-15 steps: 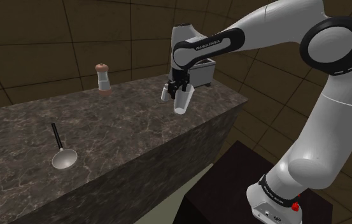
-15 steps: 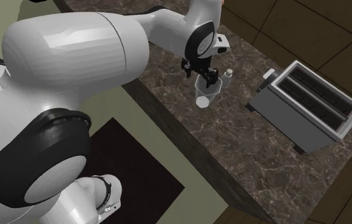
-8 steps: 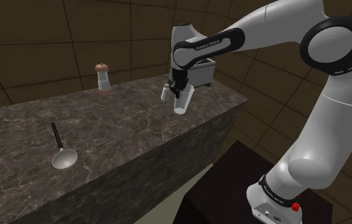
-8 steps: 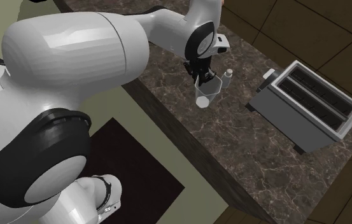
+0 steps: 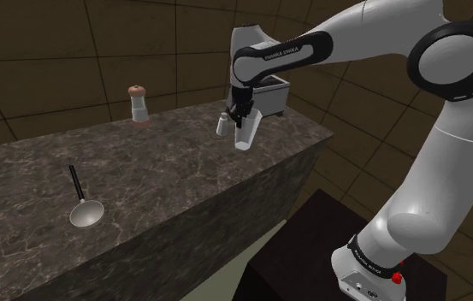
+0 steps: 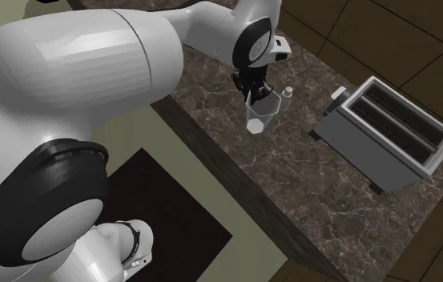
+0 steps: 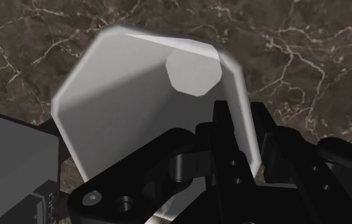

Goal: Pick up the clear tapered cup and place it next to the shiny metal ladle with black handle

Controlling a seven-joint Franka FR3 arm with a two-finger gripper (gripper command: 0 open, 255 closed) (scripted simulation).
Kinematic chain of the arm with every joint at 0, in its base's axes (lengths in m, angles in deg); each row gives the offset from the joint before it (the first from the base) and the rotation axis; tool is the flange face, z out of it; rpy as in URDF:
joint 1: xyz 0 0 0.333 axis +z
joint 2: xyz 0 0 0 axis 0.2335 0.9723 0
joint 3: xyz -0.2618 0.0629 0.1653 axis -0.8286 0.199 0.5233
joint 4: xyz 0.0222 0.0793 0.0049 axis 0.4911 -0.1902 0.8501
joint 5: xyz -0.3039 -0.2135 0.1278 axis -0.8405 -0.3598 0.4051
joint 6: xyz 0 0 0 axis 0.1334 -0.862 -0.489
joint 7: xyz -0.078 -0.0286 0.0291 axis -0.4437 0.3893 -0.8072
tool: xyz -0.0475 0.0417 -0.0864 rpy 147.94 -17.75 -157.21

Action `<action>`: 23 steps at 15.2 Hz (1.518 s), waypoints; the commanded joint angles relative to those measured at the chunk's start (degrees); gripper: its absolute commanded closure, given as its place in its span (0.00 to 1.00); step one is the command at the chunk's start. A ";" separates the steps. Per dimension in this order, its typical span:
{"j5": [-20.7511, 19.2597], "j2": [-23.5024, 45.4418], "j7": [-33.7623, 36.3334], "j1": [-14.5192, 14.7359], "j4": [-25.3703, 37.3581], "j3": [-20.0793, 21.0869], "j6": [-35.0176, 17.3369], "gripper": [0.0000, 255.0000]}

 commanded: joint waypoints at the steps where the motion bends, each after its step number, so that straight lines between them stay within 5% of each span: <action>1: 0.14 -0.67 -0.33 -0.07 0.76 -0.02 1.38 1.00; 23: 0.95 -3.43 -2.30 0.10 14.17 0.17 17.44 1.00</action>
